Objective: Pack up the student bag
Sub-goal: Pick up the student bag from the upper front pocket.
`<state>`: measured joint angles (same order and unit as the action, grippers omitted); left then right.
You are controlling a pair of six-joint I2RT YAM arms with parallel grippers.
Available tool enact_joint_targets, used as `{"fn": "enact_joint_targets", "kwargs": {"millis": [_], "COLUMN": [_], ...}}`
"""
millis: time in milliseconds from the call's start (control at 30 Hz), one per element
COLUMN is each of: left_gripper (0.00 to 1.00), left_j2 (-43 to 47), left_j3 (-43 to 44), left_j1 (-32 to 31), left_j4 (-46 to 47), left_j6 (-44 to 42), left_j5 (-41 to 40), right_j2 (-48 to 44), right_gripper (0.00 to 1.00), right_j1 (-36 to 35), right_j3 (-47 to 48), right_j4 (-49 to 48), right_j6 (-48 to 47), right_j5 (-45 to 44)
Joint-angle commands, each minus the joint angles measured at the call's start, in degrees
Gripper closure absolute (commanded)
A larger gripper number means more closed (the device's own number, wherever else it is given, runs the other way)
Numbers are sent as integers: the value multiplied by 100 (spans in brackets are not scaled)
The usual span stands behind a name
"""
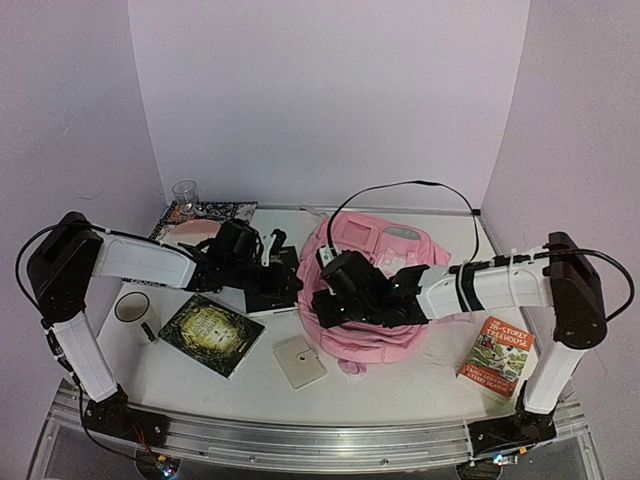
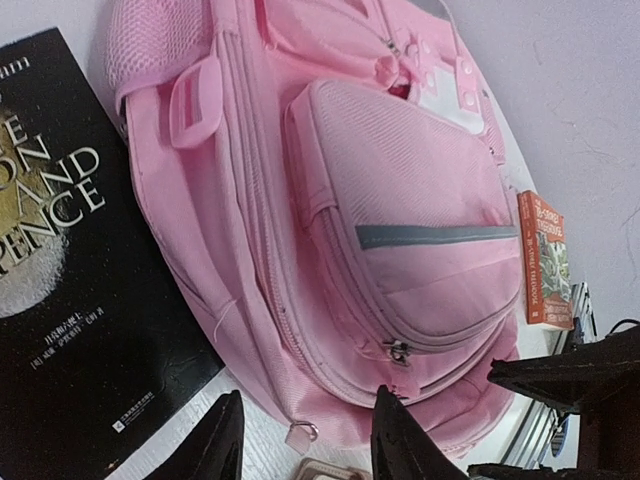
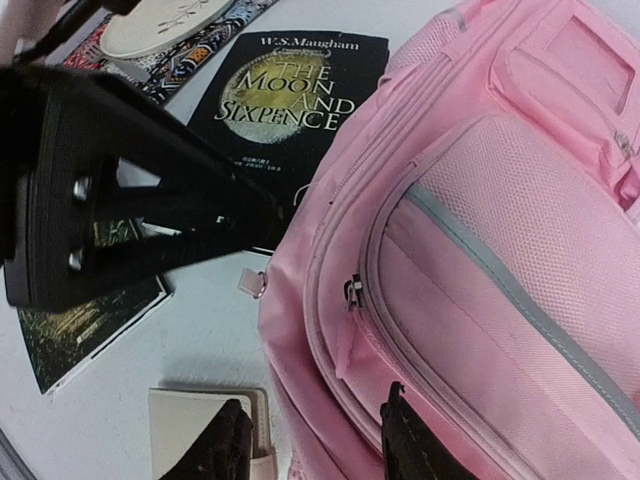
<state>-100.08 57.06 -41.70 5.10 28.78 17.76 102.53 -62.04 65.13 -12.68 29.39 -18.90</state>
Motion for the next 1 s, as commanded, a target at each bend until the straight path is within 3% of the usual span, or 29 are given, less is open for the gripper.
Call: {"fn": "enact_joint_targets", "kwargs": {"millis": [0, 300, 733, 967], "left_gripper": [55, 63, 74, 75], "left_j2": [-283, -548, -637, -759], "left_j3": [363, 450, 406, 438], "left_j1": [7, 7, -27, -64], "left_j4": [325, 426, 524, 557], "left_j6": [114, 233, 352, 398], "left_j5": [192, 576, 780, 761], "right_j2": [398, 905, 1340, 1147], "right_gripper": [61, 73, 73, 92], "right_j1": [3, 8, 77, 74], "right_j3": [451, 853, 1057, 981], "right_j4": [300, 498, 706, 715], "right_j6": [530, 833, 1054, 1006], "right_j5": [-182, -552, -905, -841]}}
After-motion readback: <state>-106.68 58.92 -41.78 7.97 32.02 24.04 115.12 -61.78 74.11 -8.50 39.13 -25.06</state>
